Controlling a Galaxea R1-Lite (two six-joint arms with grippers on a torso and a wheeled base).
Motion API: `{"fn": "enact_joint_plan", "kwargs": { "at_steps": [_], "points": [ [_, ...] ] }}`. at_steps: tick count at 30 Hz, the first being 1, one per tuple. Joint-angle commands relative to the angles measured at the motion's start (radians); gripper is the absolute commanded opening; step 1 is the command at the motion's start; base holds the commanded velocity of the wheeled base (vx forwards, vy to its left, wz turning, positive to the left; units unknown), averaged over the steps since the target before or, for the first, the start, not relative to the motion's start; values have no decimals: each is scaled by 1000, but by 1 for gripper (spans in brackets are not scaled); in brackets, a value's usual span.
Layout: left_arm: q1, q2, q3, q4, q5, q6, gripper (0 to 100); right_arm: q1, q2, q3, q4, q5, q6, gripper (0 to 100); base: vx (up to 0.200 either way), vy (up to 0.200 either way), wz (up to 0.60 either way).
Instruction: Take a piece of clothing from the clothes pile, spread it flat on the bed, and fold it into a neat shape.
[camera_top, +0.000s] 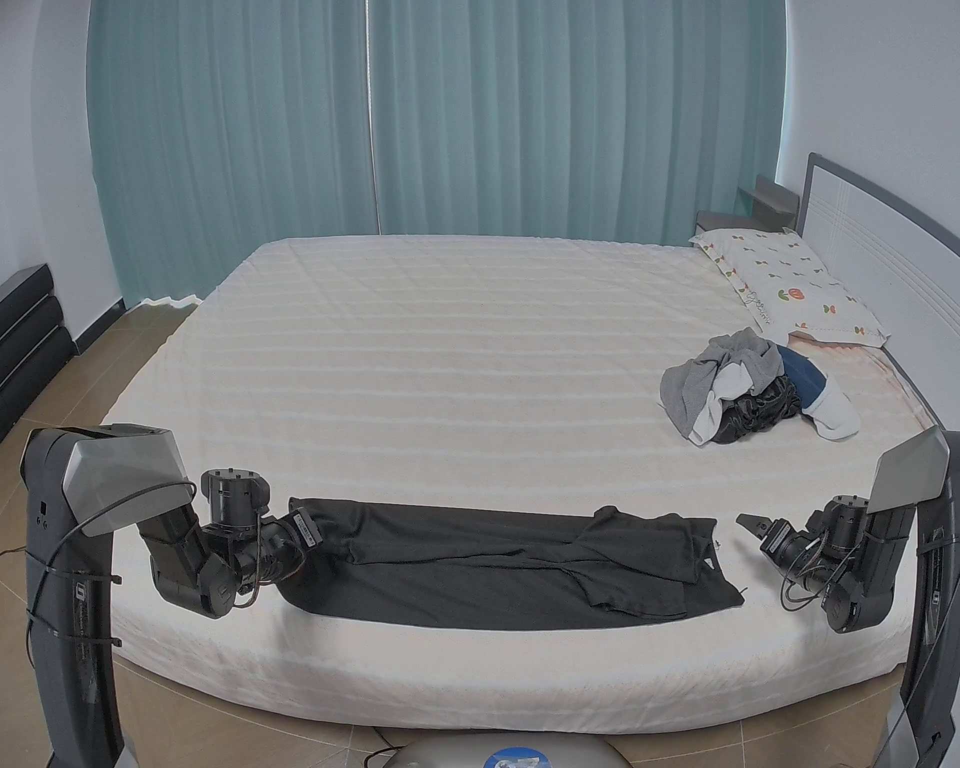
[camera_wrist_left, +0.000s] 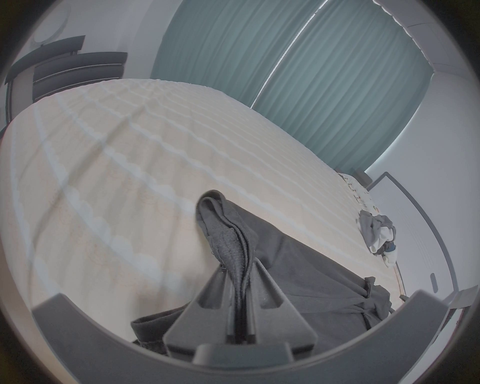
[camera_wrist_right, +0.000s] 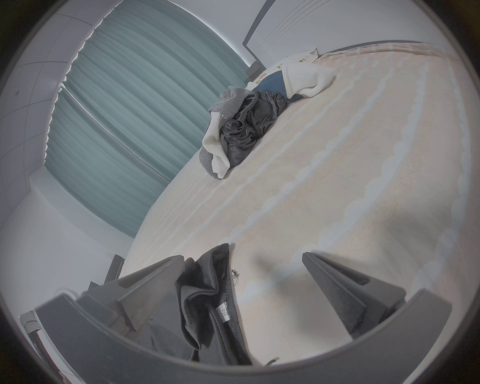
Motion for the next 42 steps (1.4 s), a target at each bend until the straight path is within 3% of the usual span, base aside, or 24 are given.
{"fn": "enact_joint_plan", "kwargs": {
  "at_steps": [1, 5, 14, 20, 24, 26, 31, 42],
  "points": [
    [-24, -31, 6, -1, 11, -19, 0, 0, 12, -2, -2, 8, 14, 100, 0, -200, 0],
    [-42, -58, 6, 5, 34, -49, 0, -1, 12, -3, -11, 19, 67, 100, 0, -200, 0],
    [-105, -123, -13, 59, 103, -48, 0, 0, 13, -9, -11, 19, 76, 100, 0, -200, 0],
    [-174, -215, -94, 275, 122, -49, 0, 0, 15, -9, -11, 19, 75, 100, 0, -200, 0],
    [-216, -215, -143, 340, 159, -49, 0, 0, 15, -8, -11, 19, 75, 100, 0, -200, 0],
    [-256, -207, -212, 383, 203, -49, 0, 0, 15, -8, -11, 17, 75, 100, 0, -200, 0],
    [-331, -202, -327, 550, 215, -54, 0, 0, 16, -8, -11, 17, 75, 100, 0, -200, 0],
    [-467, -100, -511, 700, 275, -75, 0, 3, 18, -8, -11, 17, 70, 100, 0, -200, 0]
  ]
}}
